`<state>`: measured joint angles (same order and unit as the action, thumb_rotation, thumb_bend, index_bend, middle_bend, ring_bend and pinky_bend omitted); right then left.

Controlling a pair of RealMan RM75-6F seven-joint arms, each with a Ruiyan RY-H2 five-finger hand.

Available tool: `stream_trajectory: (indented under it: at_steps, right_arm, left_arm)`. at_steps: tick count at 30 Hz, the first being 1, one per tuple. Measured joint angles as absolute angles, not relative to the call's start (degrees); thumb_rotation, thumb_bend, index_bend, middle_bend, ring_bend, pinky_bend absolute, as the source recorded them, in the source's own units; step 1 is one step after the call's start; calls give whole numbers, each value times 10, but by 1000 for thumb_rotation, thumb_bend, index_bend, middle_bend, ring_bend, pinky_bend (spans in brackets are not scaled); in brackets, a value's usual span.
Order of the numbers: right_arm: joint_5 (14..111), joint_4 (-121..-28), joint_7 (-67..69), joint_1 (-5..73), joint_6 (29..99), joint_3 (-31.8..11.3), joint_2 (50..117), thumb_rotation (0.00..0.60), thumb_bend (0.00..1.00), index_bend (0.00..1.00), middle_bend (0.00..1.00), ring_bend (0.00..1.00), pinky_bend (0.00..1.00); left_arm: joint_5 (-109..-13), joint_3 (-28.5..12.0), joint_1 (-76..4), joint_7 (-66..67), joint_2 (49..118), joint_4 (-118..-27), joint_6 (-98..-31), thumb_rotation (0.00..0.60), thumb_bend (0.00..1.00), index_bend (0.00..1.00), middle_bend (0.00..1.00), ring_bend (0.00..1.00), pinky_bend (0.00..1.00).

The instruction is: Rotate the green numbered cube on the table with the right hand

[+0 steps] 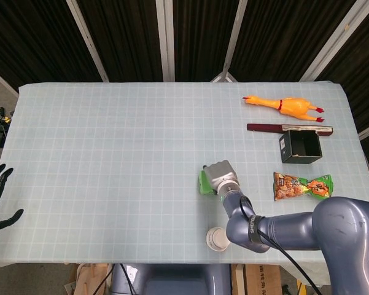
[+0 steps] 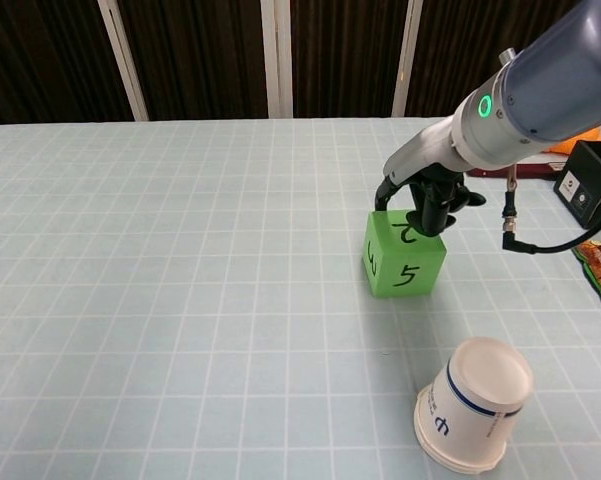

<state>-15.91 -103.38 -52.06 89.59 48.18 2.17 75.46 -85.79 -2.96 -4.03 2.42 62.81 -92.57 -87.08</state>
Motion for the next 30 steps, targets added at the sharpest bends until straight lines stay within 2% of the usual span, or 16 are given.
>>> stream_trajectory:
  at_steps: [30]
  right_arm:
    - [-188,-1134,-565,937,491,15,725,600,780,190,835,867,763]
  left_arm:
    - [-858,-29,-39,21,627,-926,-872,600,268,0,0,0,12]
